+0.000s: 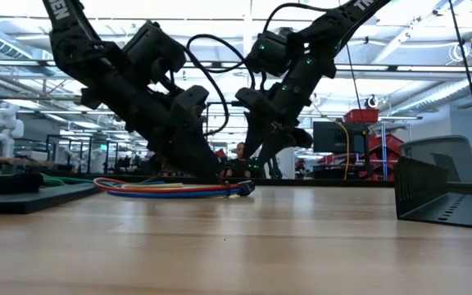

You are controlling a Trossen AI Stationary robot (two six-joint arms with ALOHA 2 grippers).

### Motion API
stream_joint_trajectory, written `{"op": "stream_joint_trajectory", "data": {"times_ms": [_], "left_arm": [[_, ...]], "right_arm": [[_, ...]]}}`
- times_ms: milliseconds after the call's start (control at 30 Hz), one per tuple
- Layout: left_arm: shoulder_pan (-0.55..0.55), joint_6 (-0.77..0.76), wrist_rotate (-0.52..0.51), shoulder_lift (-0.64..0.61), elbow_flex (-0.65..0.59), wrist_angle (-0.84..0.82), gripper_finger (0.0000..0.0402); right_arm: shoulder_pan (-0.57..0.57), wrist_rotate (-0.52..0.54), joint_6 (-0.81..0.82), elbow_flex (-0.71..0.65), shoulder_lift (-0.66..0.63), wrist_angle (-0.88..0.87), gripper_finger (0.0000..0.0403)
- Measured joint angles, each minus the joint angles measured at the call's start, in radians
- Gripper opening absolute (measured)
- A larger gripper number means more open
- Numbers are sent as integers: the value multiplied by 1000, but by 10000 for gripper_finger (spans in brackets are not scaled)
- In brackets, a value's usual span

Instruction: Ziptie cables

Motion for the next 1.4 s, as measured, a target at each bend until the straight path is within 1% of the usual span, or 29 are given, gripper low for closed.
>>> {"op": "stream_joint_trajectory", "data": {"times_ms": [300, 500, 667, 767, 900, 1000, 1200, 1300, 1400], "left_arm": [[29, -2, -17, 61, 1, 2, 105], [67, -1, -16, 68, 1, 18, 105], [81, -48, 111, 70, 1, 56, 105], [80, -56, 153, 70, 1, 58, 105], [81, -79, 158, 70, 1, 76, 105], [90, -82, 131, 70, 1, 79, 105], [168, -216, 126, 96, 4, 107, 105], [216, -312, 186, 113, 3, 142, 105], [236, -386, 240, 116, 3, 182, 105]], "right_arm": [[-6, -2, 1, 0, 0, 12, 201], [-6, -4, 7, 0, 0, 12, 201], [-6, -4, 7, 0, 0, 12, 201], [-6, -4, 4, 0, 0, 15, 201], [-6, -4, 2, 0, 1, 23, 201], [-6, -4, 4, 0, 1, 30, 201], [-6, -4, 5, 0, 1, 36, 201], [-6, -3, 4, 0, 1, 44, 201], [-5, -3, 1, 0, 1, 64, 201]]}}
